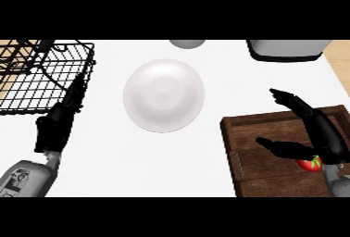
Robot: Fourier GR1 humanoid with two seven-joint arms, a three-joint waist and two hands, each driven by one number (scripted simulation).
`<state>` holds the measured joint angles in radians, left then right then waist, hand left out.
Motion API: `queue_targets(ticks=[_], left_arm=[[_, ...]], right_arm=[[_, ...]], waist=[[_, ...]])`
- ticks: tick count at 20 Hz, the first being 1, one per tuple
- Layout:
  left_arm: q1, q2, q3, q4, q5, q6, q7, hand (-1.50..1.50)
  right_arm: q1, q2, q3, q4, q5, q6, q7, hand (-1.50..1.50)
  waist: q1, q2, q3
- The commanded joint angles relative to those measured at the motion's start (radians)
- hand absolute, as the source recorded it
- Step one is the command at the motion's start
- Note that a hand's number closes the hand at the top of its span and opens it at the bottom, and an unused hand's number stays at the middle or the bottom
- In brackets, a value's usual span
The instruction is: Pick the tomato from the tray and place it in the plate
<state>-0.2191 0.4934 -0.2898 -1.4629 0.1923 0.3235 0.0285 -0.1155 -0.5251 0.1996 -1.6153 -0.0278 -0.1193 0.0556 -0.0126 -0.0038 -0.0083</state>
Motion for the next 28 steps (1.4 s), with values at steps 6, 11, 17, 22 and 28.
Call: queue_targets(ticks=[6,11,17,22,28], left_arm=[[-0.065,-0.021,0.088,0.098,0.058,-0.113,0.012,0.00],[-0.037,-0.074,0.037,0.060,0.000,-0.067,0.030,0.00],[-0.044,-0.095,0.046,0.069,-0.018,-0.044,0.035,0.00],[-0.044,-0.091,0.059,0.064,-0.022,-0.063,0.036,0.00],[-0.046,-0.117,0.085,0.081,-0.051,-0.088,0.015,0.00]], right_arm=[[0.249,0.048,0.045,-0.024,0.227,-0.168,-0.218,-1.50],[0.368,-0.038,-0.055,-0.246,0.268,-0.230,-0.182,-1.50],[0.361,-0.322,-0.188,-0.335,0.231,0.035,0.131,-1.50],[0.371,-0.429,-0.212,-0.462,0.160,0.217,0.369,-1.50],[0.313,-0.396,-0.197,-0.371,0.186,0.331,0.431,-1.50]], waist=[[-0.001,0.003,0.008],[-0.009,-0.002,0.007],[-0.006,0.001,0.006],[0.001,0.000,0.006],[0.011,0.004,0.008]])
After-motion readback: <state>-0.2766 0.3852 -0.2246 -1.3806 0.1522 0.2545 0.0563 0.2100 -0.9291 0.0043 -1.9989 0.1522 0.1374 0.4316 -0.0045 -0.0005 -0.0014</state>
